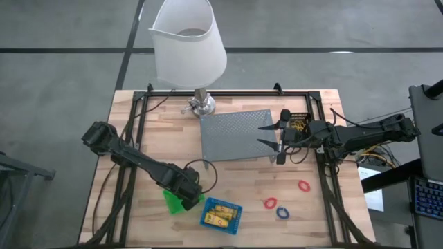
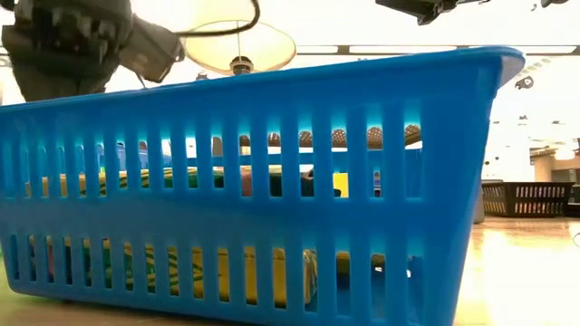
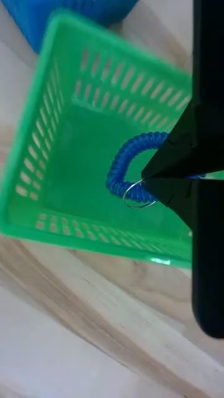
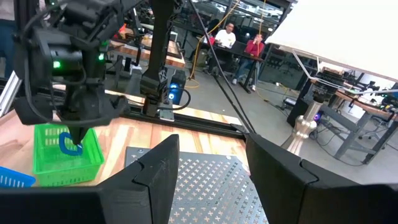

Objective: Pick & Place Office Desk Supplies
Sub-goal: Put the left blue spring rubber band into the green basket, then put the left orange spring rubber band into the green basket

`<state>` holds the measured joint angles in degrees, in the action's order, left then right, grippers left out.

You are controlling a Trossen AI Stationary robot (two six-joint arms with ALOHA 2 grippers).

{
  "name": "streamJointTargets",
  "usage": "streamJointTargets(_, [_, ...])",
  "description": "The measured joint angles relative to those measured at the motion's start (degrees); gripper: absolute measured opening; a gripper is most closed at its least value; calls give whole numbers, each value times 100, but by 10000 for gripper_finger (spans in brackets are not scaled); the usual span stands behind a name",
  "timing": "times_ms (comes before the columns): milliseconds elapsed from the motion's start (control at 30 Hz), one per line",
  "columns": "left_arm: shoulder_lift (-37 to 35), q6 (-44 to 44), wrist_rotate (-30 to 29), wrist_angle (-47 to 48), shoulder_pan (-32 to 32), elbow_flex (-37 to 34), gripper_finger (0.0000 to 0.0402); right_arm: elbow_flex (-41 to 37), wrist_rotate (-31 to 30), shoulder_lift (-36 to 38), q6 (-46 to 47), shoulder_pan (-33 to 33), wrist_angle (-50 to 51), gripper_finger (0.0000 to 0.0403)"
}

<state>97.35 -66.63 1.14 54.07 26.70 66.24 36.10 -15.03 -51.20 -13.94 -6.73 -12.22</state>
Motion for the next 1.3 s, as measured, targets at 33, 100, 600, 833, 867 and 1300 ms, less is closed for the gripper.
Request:
streamJointTargets(33, [1,-23,12,-54,0,-72,3,0,0,2,0,-1,0,185])
streamJointTargets(100, [1,-96,104,-246,0,-220,5,1,0,0,-1,0,0,185])
streamJointTargets(600, [2,-32,300,-733,-4,-525,89,0,0,0,0,1,-1,185])
streamJointTargets(833, [-13,40,471,-693,-6,-523,105,0,0,1,-1,-1,-1,185])
streamJointTargets(867, [-45,20,563,-584,-7,-523,106,0,0,0,-1,1,-1,185])
streamJointTargets(1300, [-1482,-205,-1721,-199,100,-519,106,0,0,1,0,1,-1,185])
